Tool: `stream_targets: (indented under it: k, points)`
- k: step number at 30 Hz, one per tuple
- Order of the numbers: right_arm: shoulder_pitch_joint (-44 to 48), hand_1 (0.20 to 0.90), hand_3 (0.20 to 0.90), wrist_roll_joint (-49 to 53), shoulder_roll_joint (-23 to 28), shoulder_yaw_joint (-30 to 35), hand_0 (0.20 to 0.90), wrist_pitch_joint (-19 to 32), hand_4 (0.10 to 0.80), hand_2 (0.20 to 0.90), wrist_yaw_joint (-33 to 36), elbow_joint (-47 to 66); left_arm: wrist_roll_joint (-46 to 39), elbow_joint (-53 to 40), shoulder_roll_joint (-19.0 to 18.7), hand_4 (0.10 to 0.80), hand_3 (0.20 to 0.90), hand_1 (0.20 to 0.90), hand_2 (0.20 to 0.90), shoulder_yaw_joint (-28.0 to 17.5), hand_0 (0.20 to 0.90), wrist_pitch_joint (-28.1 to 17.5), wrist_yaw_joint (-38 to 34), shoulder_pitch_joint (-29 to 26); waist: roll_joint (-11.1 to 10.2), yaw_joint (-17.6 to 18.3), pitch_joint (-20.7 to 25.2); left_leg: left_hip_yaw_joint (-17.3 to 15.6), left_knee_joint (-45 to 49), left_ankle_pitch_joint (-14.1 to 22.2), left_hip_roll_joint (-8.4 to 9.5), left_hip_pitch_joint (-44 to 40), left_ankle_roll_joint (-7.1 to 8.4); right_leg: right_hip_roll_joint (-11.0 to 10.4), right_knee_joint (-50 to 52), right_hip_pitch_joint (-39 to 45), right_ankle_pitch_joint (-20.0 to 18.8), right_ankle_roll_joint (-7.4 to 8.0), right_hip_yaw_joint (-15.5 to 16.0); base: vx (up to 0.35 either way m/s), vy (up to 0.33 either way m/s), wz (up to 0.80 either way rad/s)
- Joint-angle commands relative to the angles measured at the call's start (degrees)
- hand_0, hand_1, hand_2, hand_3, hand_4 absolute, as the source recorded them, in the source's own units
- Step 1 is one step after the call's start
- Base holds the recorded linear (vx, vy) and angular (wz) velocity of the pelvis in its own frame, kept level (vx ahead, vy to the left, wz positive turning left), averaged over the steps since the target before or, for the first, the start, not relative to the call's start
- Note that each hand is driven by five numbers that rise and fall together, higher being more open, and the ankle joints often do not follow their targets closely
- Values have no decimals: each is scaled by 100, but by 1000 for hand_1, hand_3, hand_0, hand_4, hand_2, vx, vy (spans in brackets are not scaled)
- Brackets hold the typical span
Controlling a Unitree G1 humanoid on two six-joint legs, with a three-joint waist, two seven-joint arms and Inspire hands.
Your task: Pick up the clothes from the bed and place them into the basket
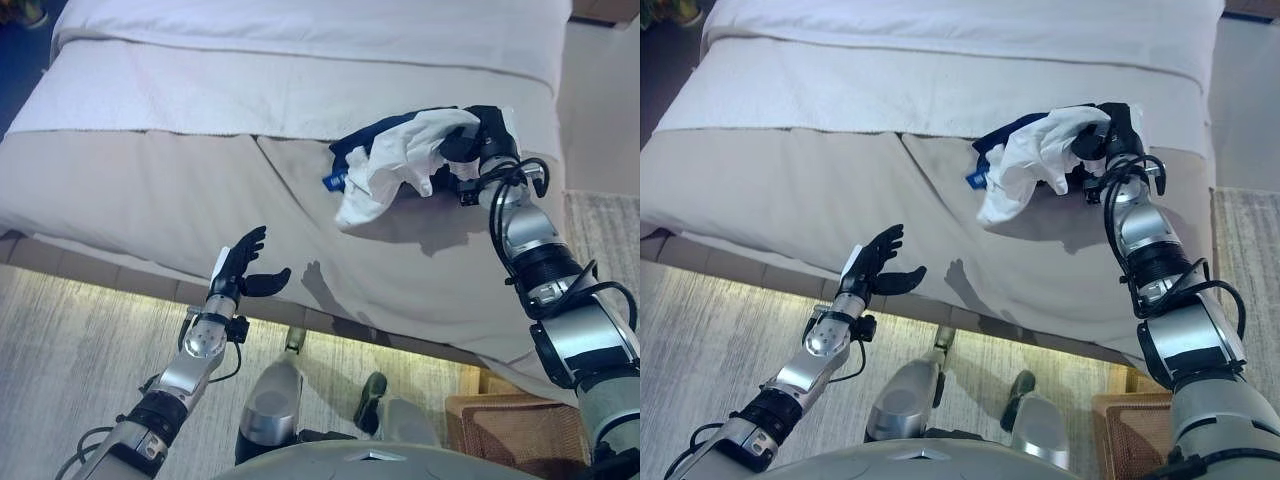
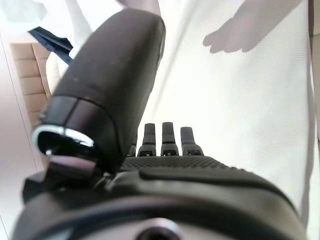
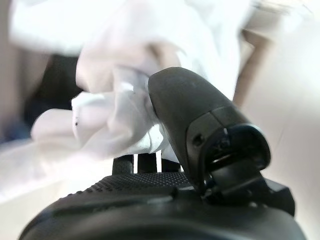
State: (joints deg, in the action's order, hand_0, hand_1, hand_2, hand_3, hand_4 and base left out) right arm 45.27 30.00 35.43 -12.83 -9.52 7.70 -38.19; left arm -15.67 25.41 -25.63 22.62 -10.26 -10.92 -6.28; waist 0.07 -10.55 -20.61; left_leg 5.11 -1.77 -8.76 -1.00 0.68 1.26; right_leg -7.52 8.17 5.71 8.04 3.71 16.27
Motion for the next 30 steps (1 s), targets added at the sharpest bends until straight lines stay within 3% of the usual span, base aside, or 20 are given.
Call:
stream_targets:
  k: [1, 3, 8, 13, 17, 19, 20, 25, 30]
  points:
    - [93, 300, 200, 2157, 295, 63, 300, 443, 100, 300, -1557, 298, 182, 93, -142, 800, 900, 900, 900, -247, 900, -349, 219, 147, -257, 48, 1003, -192, 347, 1095, 107, -400, -40, -50, -597, -25, -786, -37, -519, 71, -54, -1]
    - [55, 300, 200, 2587, 284, 173, 300, 314, 100, 300, -1980, 274, 192, 97, -190, 800, 900, 900, 900, -282, 900, -336, 311, 188, -294, 26, 1044, -183, 309, 1094, 93, -443, -32, -41, -633, 13, -793, -36, -499, 63, -48, 1]
    - [131, 300, 200, 3985, 270, 244, 300, -685, 100, 300, -3217, 286, 244, 275, -310, 800, 900, 900, 900, -282, 900, -524, 524, 390, -378, -60, 1202, -128, 63, 1010, 83, -577, 16, 13, -885, 147, -893, -1, -454, 63, -39, 0]
    - [133, 300, 200, 5078, 92, 180, 300, -1291, 100, 300, -3537, 460, 279, 363, -369, 800, 900, 900, 900, -277, 900, -708, 565, 496, -411, -116, 1267, -119, -42, 949, 88, -603, 26, 36, -1020, 173, -976, 21, -428, 18, -14, 2]
    - [199, 300, 200, 6672, -277, 409, 300, -1218, 100, 300, -2788, 426, 253, 394, -399, 800, 900, 900, 900, -279, 900, -758, 622, 565, -391, -192, 1309, -105, -102, 948, 103, -651, 19, 38, -1151, 235, -1039, 45, -402, 24, 0, 1]
    - [196, 300, 200, 6970, -389, 515, 300, -1106, 100, 300, -2438, 353, 249, 378, -393, 800, 900, 900, 900, -277, 900, -723, 626, 575, -379, -202, 1322, -99, -121, 950, 108, -663, 8, 41, -1165, 240, -1044, 49, -405, 28, 17, 8]
    - [192, 300, 200, 7288, -500, 680, 300, -914, 100, 300, -1889, 178, 235, 361, -380, 800, 900, 900, 900, -259, 900, -676, 607, 578, -356, -207, 1338, -101, -140, 949, 110, -669, -4, 40, -1170, 239, -1047, 55, -406, 31, 21, 8]
    - [88, 300, 200, 7726, -508, 1212, 300, -620, 100, 300, -784, -860, 131, 358, -359, 800, 900, 900, 900, -99, 900, -538, 354, 509, -294, -181, 1319, -97, -225, 923, 116, -707, -43, 50, -1181, 220, -1082, 70, -426, 31, 14, 4]
    - [30, 300, 200, 7396, -501, 1788, 300, -520, 100, 300, -38, -2029, 30, 463, -288, 800, 900, 900, 900, 78, 900, -466, 97, 337, -205, -154, 1236, -100, -276, 907, 125, -706, -89, 61, -1213, 184, -1127, 72, -473, 4, 0, 1]
